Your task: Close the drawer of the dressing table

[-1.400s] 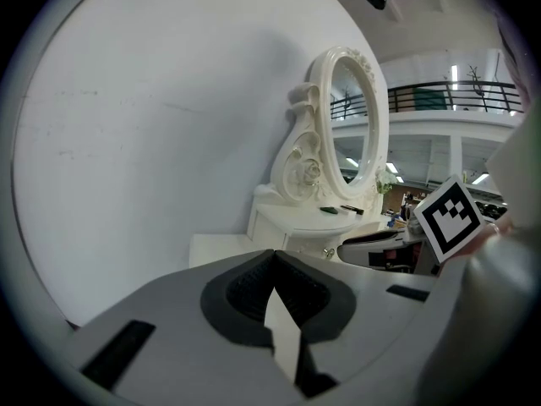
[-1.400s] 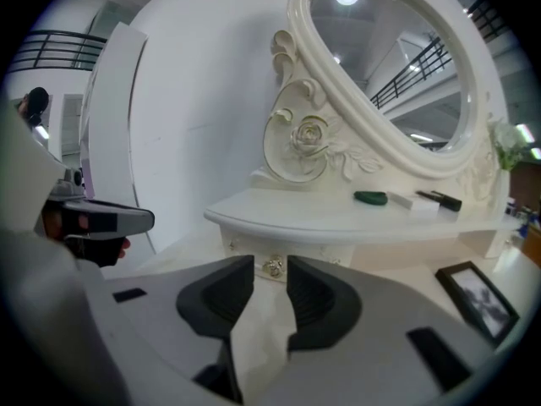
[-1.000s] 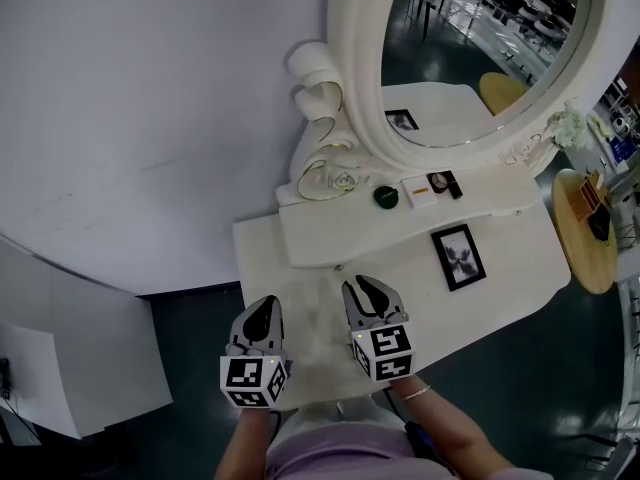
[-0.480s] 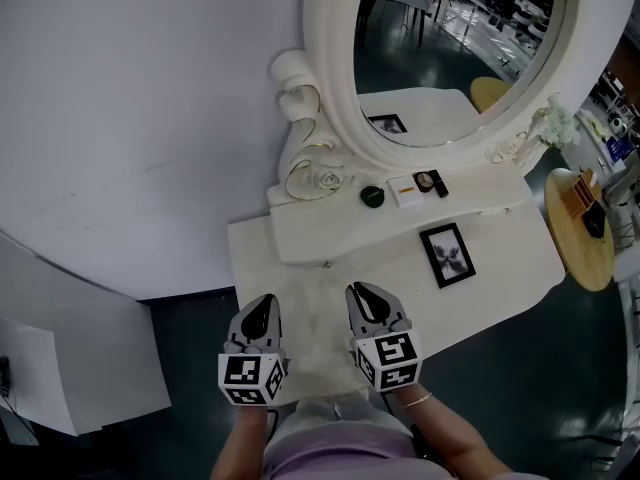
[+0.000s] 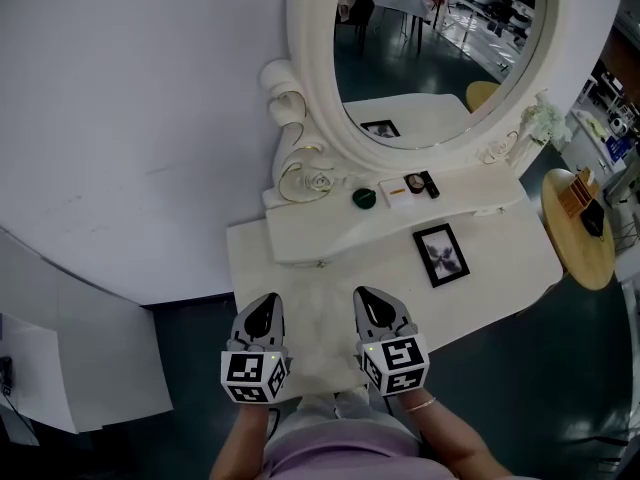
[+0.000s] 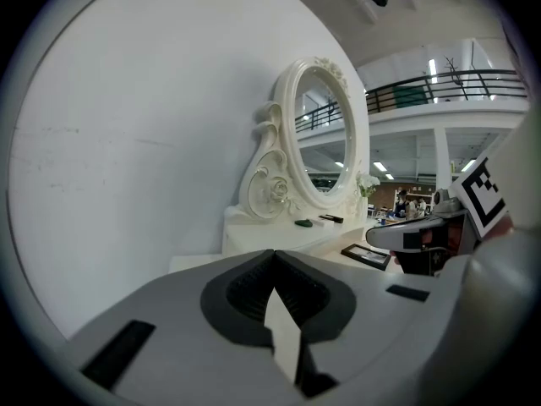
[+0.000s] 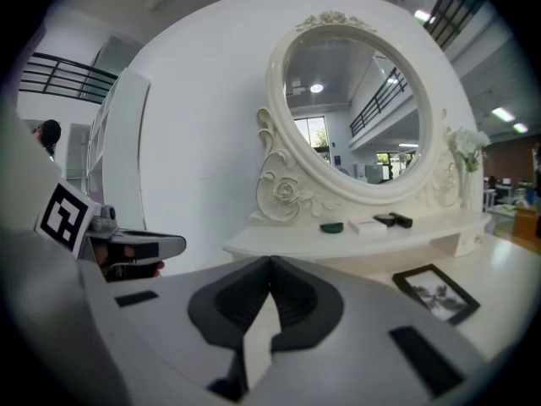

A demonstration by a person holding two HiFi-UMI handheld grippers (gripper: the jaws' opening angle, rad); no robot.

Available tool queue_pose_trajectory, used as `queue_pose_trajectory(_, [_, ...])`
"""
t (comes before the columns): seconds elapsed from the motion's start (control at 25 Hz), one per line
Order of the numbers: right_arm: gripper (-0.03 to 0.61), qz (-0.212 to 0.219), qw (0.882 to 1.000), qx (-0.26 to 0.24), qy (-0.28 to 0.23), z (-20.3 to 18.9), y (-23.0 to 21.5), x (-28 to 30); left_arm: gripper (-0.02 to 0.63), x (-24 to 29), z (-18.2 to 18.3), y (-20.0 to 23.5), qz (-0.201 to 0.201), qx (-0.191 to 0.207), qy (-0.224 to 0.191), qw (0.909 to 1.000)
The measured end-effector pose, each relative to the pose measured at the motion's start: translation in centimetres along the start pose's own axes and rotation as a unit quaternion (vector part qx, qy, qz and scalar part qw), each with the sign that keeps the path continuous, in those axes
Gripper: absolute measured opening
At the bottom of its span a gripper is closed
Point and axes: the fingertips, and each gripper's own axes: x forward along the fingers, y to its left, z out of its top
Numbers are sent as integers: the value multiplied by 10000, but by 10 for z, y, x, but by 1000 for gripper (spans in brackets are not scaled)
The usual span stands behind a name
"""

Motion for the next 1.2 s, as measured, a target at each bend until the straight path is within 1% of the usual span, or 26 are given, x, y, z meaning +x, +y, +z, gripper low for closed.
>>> queue_pose_trajectory(0.52, [3, -185, 9996, 70, -183, 5, -19, -27, 0, -3, 6, -21, -101, 142, -42, 9998])
queue_pose_trajectory(1.2, [3, -246, 9995, 126, -183, 1, -27, -40, 0, -2, 7, -34, -155, 195, -70, 9997])
